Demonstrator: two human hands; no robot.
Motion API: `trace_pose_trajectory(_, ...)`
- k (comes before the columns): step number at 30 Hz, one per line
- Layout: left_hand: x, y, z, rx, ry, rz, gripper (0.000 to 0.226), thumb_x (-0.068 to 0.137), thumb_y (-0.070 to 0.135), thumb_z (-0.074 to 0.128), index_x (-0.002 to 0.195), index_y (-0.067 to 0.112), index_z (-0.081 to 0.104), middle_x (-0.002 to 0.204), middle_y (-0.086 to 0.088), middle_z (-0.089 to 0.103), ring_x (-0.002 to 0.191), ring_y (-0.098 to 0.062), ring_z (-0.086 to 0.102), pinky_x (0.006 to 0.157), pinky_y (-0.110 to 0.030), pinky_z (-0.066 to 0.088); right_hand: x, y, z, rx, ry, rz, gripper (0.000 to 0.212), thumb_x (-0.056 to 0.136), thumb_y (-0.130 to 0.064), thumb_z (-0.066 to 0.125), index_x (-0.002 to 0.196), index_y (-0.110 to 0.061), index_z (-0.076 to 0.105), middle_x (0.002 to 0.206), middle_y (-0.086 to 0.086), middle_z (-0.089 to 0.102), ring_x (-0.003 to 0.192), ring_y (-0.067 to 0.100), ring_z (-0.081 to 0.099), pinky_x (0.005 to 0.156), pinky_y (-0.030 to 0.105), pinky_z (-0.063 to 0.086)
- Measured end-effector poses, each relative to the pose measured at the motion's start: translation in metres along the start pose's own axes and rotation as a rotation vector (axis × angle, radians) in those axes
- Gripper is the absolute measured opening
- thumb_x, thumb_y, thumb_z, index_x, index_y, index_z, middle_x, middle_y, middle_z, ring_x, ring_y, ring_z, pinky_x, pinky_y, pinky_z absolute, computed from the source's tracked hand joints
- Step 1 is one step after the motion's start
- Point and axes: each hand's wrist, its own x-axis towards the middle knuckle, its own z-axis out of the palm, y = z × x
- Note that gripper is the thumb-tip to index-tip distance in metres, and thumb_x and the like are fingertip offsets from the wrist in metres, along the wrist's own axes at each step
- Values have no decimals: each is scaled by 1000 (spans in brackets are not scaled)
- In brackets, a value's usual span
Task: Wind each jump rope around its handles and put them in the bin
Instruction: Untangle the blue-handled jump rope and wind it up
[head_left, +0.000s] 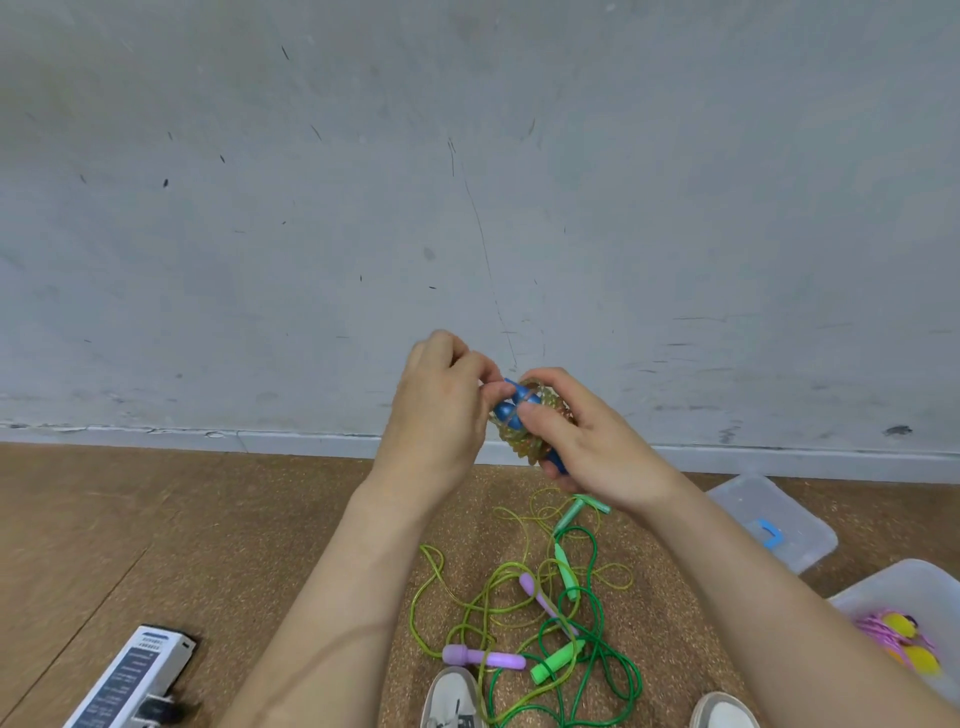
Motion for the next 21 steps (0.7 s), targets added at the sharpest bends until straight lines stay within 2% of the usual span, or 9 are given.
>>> trace_pose_trajectory(2, -3, 0, 7, 151, -94, 11, 16, 93, 24, 57, 90, 9, 63, 88, -5, 45, 85, -30, 49, 71, -34, 35, 0, 4, 4, -247, 97, -42, 17, 95, -44, 49, 110, -35, 50, 63, -6, 56, 58, 17, 53, 56, 31, 44)
trace_pose_trajectory(5, -8, 12, 16, 250, -268, -70, 21, 98, 23, 42, 103, 8, 56, 100, -11, 53, 95, -33, 51, 79, -41, 36, -4, 7, 11, -593, 248, -22, 36, 95, -59, 36, 126, -41, 39, 85, 2, 66, 87, 31, 60, 71, 39, 45)
trace_pose_trajectory(8, -10, 17, 21, 107, -307, -201, 28, 101, 27, 35, 105, 8, 56, 103, -12, 60, 97, -32, 55, 78, -39, 37, -6, 11, 11, -697, 297, 2, 43, 96, -59, 32, 137, -45, 31, 99, 7, 68, 99, 36, 61, 75, 40, 44)
trace_pose_trajectory(12, -15, 10, 22, -117, -331, -312, 25, 100, 31, 43, 98, 12, 59, 93, -7, 68, 89, -27, 60, 74, -38, 45, -5, 17, 11, -756, 279, -17, 38, 98, -53, 33, 135, -44, 36, 104, 7, 69, 102, 35, 60, 79, 40, 48)
trace_pose_trajectory(14, -17, 6, 24, -278, -292, -397, 21, 96, 29, 51, 89, 14, 63, 81, -4, 69, 78, -23, 64, 71, -36, 49, -2, 17, 12, -646, 220, 15, 35, 98, -50, 37, 132, -40, 42, 94, 4, 67, 93, 31, 62, 75, 37, 47)
trace_pose_trajectory(16, -18, 6, 24, -585, -232, -578, 20, 93, 23, 58, 80, 11, 67, 68, -3, 68, 63, -17, 63, 63, -29, 49, 0, 14, 11, -225, 111, 169, 29, 99, -47, 41, 124, -37, 49, 75, 1, 56, 63, 20, 55, 60, 29, 42)
trace_pose_trajectory(17, -19, 5, 24, -693, -195, -663, 21, 91, 21, 60, 76, 9, 69, 63, -3, 67, 57, -14, 61, 59, -25, 47, 0, 11, 10, -19, 49, 268, 25, 99, -47, 41, 119, -38, 51, 71, 4, 50, 54, 16, 48, 54, 25, 37)
trace_pose_trajectory(18, -19, 5, 26, -744, -169, -724, 22, 90, 19, 62, 73, 8, 69, 59, -3, 65, 53, -13, 59, 55, -21, 44, 1, 12, 10, 80, 10, 318, 22, 99, -47, 41, 116, -39, 52, 69, 6, 47, 52, 15, 44, 51, 23, 35)
trace_pose_trajectory(21, -20, 5, 31, -854, -123, -869, 21, 85, 17, 69, 67, 7, 67, 55, -5, 63, 48, -13, 55, 45, -16, 40, 5, 20, 16, -126, 54, 195, 22, 98, -45, 42, 118, -39, 49, 62, -4, 53, 55, 17, 49, 56, 30, 40)
